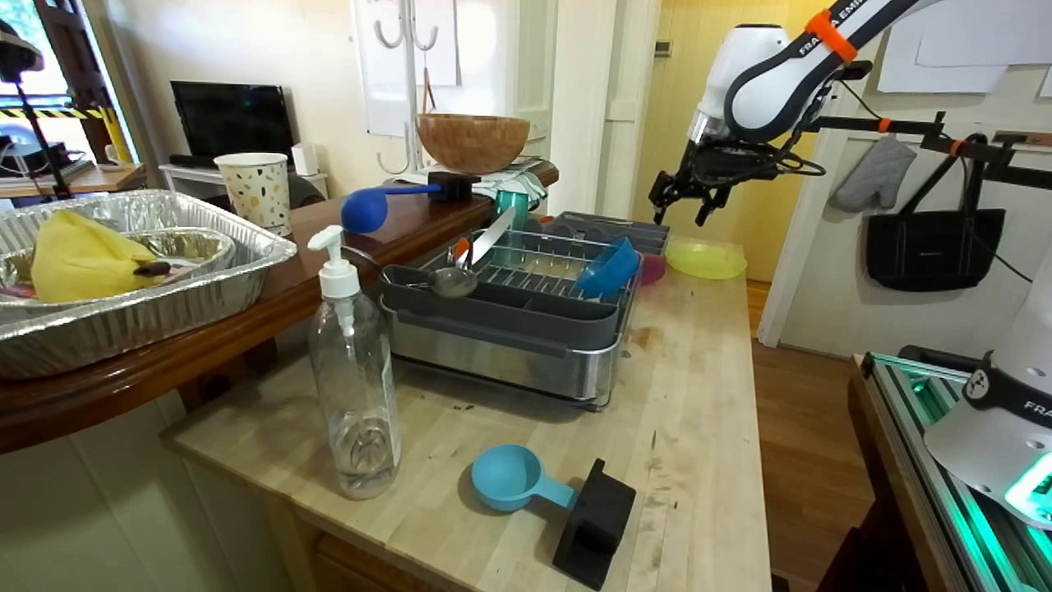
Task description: Put the purple cup upside down.
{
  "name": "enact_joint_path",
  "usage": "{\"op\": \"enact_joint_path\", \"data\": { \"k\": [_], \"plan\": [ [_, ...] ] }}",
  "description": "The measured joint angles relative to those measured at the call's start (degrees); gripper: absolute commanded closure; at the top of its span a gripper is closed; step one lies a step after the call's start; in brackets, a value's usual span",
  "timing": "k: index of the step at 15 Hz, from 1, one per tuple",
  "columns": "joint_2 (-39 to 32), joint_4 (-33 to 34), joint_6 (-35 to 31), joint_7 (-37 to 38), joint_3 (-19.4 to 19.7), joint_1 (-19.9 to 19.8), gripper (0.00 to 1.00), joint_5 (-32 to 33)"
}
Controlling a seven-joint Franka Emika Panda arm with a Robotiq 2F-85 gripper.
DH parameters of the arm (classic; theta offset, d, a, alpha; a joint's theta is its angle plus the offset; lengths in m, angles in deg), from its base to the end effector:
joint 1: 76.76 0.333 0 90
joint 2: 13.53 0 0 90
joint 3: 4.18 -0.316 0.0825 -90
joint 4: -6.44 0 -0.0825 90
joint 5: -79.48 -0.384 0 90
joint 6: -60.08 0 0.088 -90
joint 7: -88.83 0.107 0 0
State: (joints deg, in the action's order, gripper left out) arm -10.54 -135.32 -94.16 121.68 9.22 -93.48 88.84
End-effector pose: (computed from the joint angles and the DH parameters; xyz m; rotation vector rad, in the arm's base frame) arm 0.4301 -0.2432 0.3379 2.6963 -1.4084 0.4139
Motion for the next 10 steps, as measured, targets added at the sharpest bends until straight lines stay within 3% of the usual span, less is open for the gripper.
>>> {"op": "enact_joint_path", "data": {
  "k": [6,10],
  "plan": [
    [-5.39,3.95,-5.02,7.78,0.02,0.25,0.0,-10.78],
    [-9.07,6.55,-4.98,9.16,-0.46,1.12,0.0,-22.49]
  ]
}}
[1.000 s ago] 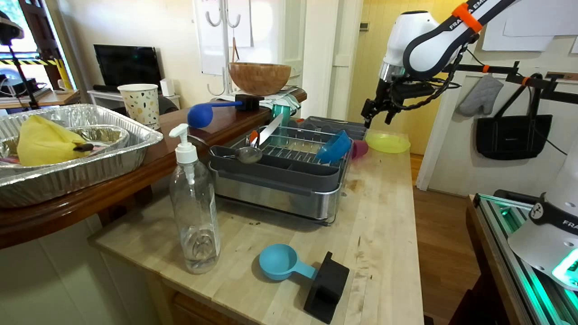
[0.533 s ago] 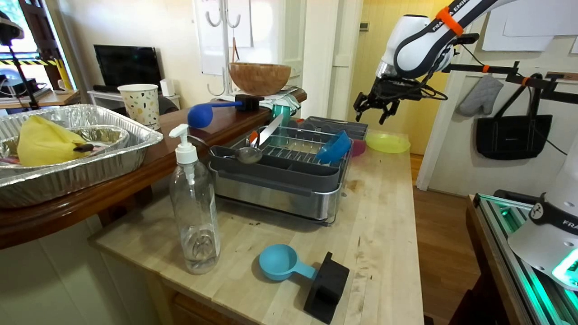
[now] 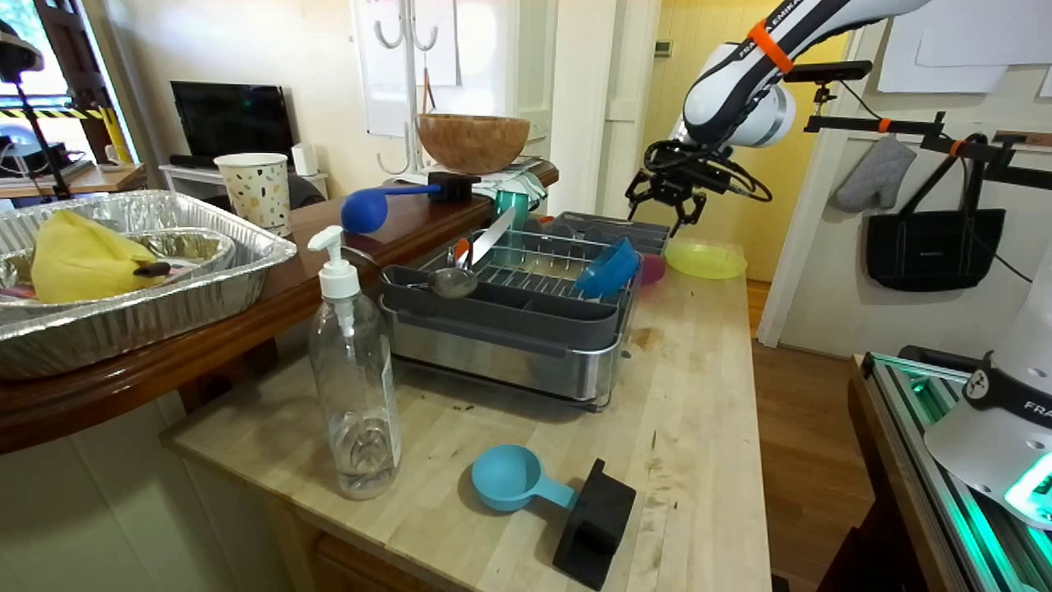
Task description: Put the purple cup upside down.
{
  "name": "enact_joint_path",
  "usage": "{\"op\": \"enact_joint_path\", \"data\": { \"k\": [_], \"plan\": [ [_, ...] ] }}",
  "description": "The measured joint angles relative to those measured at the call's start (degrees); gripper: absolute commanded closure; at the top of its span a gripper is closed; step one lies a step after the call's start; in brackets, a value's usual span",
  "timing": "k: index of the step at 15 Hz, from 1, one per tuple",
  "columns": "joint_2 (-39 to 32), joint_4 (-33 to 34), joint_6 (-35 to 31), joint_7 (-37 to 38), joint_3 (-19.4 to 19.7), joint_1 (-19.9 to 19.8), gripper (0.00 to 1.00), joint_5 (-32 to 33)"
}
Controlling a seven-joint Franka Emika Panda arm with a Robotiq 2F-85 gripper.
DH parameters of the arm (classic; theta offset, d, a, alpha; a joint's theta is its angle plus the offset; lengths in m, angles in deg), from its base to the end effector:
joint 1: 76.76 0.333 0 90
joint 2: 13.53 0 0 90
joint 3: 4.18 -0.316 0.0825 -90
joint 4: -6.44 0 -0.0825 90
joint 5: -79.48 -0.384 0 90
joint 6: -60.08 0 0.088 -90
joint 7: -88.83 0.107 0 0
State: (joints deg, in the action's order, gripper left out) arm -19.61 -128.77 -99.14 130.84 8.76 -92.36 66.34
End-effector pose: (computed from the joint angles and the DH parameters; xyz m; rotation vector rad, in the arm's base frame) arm 0.4660 -0.2646 0.3167 -2.2521 1.9513 -0.4557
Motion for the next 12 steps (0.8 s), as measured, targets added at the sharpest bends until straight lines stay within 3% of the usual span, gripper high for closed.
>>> {"op": "enact_joint_path", "data": {
  "k": [5,12],
  "plan": [
    [-3.3,2.81,2.42,-0.34,-1.54,0.2,0.0,-12.68],
    [-5.02,4.62,10.42,-0.34,-0.53,-0.29,0.0,-15.72]
  ]
}}
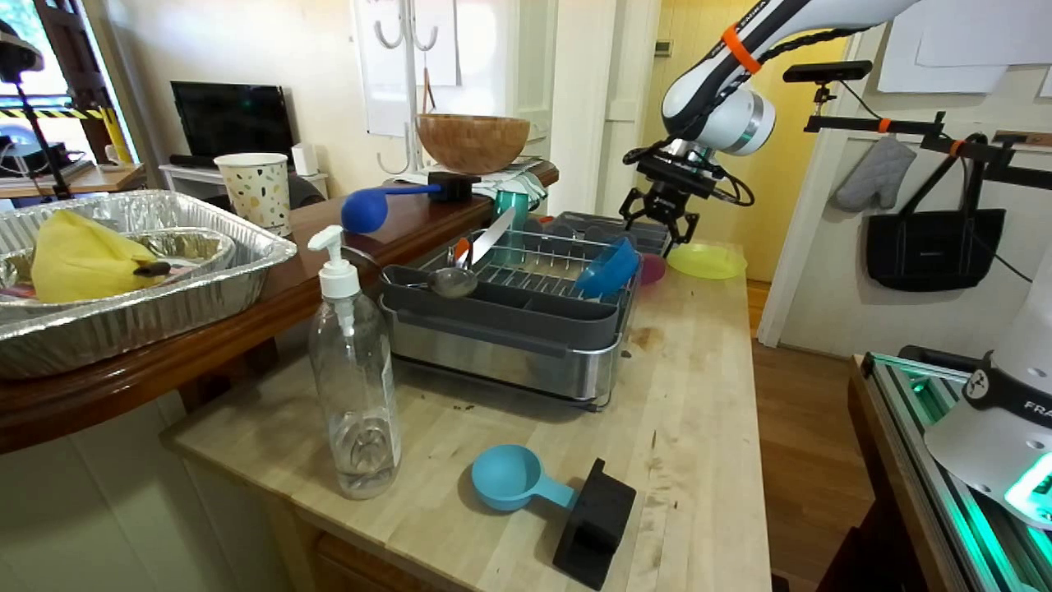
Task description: Put the purple cup upside down.
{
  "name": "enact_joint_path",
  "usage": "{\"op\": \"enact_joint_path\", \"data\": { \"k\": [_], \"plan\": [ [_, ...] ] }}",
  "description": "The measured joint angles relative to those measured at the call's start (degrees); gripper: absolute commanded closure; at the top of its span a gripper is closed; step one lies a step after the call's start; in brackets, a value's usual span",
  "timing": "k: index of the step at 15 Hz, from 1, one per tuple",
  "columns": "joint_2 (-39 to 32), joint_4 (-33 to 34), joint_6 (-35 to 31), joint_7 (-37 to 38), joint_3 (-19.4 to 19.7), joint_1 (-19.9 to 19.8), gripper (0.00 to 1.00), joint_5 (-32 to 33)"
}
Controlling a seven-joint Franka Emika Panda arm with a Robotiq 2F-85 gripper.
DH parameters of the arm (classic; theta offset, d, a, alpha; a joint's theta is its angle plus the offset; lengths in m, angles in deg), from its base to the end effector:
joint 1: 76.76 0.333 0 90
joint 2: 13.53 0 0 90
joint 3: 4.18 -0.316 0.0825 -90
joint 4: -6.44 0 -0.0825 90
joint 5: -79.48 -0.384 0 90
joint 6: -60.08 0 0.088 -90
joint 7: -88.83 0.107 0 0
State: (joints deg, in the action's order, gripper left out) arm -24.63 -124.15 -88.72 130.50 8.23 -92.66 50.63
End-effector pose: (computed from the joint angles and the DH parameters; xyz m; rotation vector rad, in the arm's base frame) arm 0.4740 -0.2661 0.2831 -1.9736 2.0949 -0.1496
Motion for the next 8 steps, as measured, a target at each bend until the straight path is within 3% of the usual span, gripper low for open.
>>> {"op": "enact_joint_path", "data": {
  "k": [8],
  "plan": [
    [-3.5,2.85,2.61,-0.16,0.64,-0.59,0.0,-1.15]
  ]
}}
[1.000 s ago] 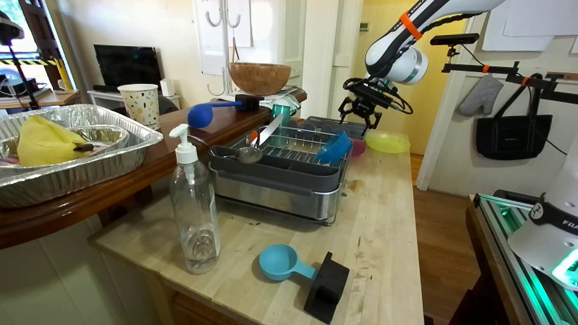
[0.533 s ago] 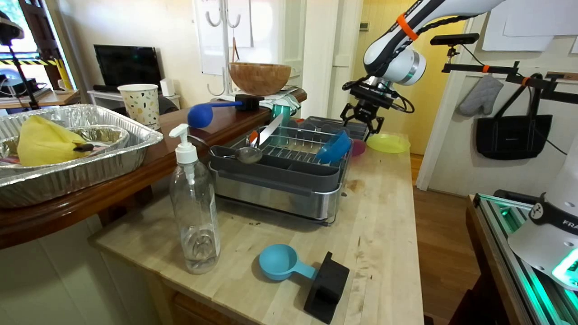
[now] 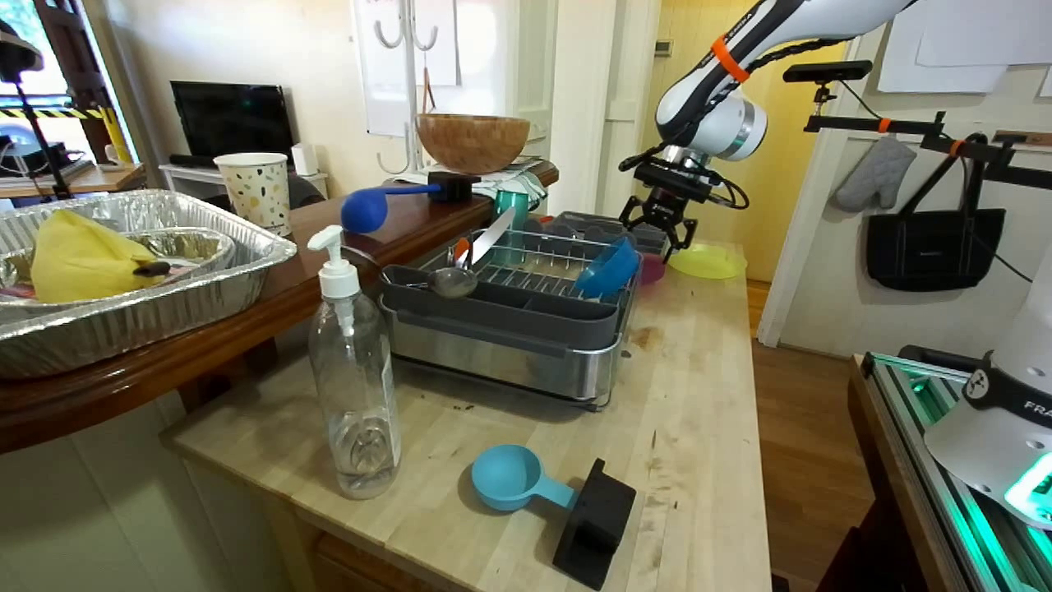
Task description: Put the purple cup upside down.
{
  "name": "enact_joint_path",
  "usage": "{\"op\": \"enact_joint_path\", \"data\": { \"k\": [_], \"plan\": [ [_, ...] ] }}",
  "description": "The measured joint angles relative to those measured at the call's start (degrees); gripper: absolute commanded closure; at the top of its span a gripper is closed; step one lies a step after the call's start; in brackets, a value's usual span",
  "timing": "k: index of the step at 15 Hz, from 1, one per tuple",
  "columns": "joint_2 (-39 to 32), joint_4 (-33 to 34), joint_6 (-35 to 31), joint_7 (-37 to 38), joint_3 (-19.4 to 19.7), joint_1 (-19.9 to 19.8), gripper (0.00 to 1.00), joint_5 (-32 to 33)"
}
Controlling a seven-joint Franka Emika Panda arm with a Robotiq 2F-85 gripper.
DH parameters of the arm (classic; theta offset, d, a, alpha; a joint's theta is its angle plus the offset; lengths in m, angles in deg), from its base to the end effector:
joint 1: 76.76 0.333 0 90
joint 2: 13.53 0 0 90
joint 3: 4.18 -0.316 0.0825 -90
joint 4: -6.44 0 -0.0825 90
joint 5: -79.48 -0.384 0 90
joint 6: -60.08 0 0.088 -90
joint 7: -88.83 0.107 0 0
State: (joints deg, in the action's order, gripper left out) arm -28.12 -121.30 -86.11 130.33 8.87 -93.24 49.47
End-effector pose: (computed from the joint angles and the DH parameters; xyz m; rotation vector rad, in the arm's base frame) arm 0.4783 -0.2786 0.2665 -1.9497 2.1245 -0.0811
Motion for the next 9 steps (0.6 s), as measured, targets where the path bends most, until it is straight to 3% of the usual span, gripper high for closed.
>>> {"op": "enact_joint_path", "data": {
  "k": [8,9],
  "plan": [
    [-4.97,3.55,0.42,-0.24,0.0,-0.01,0.0,-0.03],
    [-5.54,4.02,0.66,-0.31,-0.01,-0.01,0.16,-0.03]
  ]
}}
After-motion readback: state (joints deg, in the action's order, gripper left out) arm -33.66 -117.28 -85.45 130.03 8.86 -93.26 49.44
